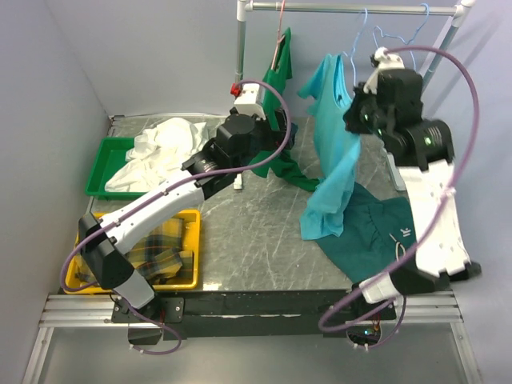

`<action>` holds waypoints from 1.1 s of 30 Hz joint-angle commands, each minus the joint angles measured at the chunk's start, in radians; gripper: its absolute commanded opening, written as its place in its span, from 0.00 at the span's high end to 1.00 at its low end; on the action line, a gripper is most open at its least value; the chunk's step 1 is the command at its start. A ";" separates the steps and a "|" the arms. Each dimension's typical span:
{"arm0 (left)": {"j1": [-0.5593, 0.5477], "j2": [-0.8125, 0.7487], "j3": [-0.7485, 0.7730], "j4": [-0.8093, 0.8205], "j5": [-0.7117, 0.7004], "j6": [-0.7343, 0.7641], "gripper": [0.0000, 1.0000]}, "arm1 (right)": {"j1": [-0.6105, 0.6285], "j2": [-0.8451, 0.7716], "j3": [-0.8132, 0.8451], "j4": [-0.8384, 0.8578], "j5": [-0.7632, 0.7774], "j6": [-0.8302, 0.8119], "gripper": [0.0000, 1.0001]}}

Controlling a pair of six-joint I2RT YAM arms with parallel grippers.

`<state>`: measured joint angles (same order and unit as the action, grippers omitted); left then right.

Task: Place the t-shirt on the hanger
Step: Place the hanger at the clothesline.

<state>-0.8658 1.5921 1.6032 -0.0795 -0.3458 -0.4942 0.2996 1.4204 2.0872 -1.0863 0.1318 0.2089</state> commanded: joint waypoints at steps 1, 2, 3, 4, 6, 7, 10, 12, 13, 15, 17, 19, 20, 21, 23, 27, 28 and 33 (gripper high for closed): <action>0.004 -0.083 -0.005 0.020 0.088 -0.017 0.04 | -0.024 0.122 0.200 0.071 0.026 -0.036 1.00; 0.004 -0.095 -0.009 0.023 0.100 -0.020 0.05 | -0.030 0.139 0.223 0.078 0.025 -0.036 1.00; 0.004 -0.099 -0.009 0.023 0.109 -0.021 0.05 | -0.031 0.158 0.261 0.083 0.025 -0.034 1.00; 0.004 -0.103 -0.003 0.018 0.113 -0.021 0.05 | -0.031 0.185 0.276 0.085 0.028 -0.029 1.00; 0.002 -0.110 0.003 0.011 0.136 -0.021 0.05 | -0.031 0.204 0.298 0.106 0.019 -0.029 1.00; 0.002 -0.112 0.004 0.007 0.140 -0.026 0.05 | -0.031 0.221 0.301 0.112 0.019 -0.032 1.00; 0.004 -0.123 -0.002 0.007 0.160 -0.030 0.05 | -0.031 0.244 0.295 0.131 0.026 -0.037 1.00; 0.004 -0.132 -0.006 0.004 0.169 -0.033 0.05 | -0.031 0.244 0.259 0.154 0.032 -0.037 1.00; 0.002 -0.135 -0.008 0.006 0.171 -0.033 0.05 | -0.031 0.239 0.242 0.160 0.034 -0.036 1.00; 0.004 -0.147 -0.018 0.006 0.171 -0.035 0.05 | -0.030 0.232 0.191 0.180 0.029 -0.036 1.00; 0.004 -0.165 -0.026 0.007 0.172 -0.038 0.04 | -0.030 0.216 0.157 0.198 0.029 -0.032 1.00; 0.004 -0.178 -0.040 0.003 0.172 -0.043 0.03 | -0.031 0.201 0.116 0.209 0.026 -0.032 1.00; 0.004 -0.196 -0.045 0.004 0.171 -0.046 0.03 | -0.031 0.196 0.108 0.215 0.022 -0.034 1.00; 0.004 -0.207 -0.054 0.004 0.171 -0.046 0.02 | -0.031 0.193 0.100 0.216 0.023 -0.036 1.00; 0.004 -0.228 -0.058 -0.002 0.168 -0.046 0.03 | -0.031 0.195 0.100 0.216 0.032 -0.037 1.00; 0.002 -0.256 -0.066 -0.025 0.160 -0.044 0.02 | -0.031 0.199 0.096 0.213 0.016 -0.032 1.00; 0.004 -0.270 -0.071 -0.031 0.156 -0.043 0.02 | -0.031 0.195 0.090 0.213 0.003 -0.026 1.00; 0.004 -0.334 -0.124 -0.100 0.082 -0.037 0.04 | -0.031 0.106 -0.037 0.272 -0.017 0.000 0.36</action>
<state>-0.8650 1.3239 1.5208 -0.1291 -0.2085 -0.5220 0.2741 1.6436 2.1242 -0.9127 0.1371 0.1986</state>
